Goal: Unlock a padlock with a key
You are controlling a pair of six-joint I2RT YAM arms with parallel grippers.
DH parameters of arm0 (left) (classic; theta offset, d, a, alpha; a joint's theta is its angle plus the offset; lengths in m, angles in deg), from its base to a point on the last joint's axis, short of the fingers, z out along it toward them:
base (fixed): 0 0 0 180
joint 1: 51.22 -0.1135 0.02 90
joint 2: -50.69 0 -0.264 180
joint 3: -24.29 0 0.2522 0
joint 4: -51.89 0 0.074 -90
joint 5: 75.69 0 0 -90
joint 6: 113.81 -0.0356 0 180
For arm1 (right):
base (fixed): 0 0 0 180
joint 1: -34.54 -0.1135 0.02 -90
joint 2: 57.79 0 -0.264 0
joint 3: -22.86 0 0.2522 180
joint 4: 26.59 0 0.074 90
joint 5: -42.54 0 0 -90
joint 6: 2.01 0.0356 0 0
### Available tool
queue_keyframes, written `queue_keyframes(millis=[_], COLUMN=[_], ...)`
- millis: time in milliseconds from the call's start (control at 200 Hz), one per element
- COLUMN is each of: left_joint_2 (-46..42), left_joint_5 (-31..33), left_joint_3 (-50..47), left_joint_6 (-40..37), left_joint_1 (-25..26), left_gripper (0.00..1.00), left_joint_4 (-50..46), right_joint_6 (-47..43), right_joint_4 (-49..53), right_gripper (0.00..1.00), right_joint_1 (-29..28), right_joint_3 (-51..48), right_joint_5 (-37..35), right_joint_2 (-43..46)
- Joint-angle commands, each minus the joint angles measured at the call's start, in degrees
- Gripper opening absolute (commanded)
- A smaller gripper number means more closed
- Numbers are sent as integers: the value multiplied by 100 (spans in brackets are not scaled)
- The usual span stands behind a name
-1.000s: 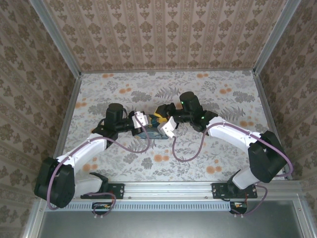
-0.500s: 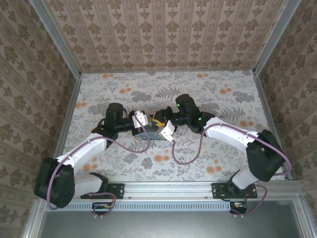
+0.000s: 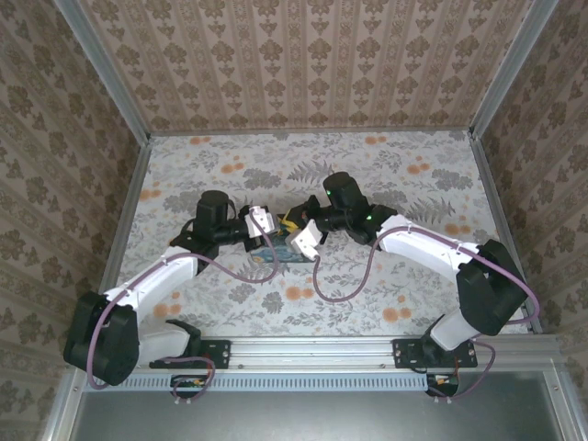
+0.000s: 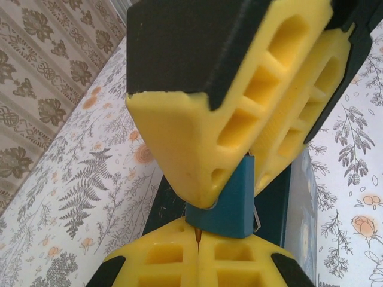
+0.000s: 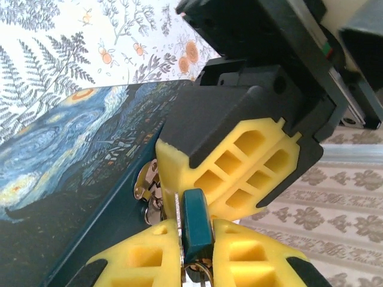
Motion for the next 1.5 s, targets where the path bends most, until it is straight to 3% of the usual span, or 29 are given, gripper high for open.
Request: queue_keyframes(millis=[0,485,815,885,1145,1495], left_joint_2=[-116,-178,-193,-229,-529,-804], left_joint_5=[-182,-95,-50,-110,-292,-433], left_joint_3=[230,168,89,110,152,71], left_joint_6=[-49,0,185,217,369,496], left_joint_1=[-33,-34,-33,-203,-306,-490], left_gripper=[0,3,28,30,55,50], left_joint_4=[118,194,420,367,-97,-647], right_joint_6=[1364,4845,6297,6596,7557,8327], right_joint_4=[402,606,179,55,-550,-1350], right_gripper=[0,0,0,0,0,0], right_joint_1=[-2,356,458,457,484,484], right_joint_3=[417,537,239,189,-130,-698], right_joint_5=[443,1209,1208,1114,1096,927], right_joint_2=[133,207,250,265,175,130])
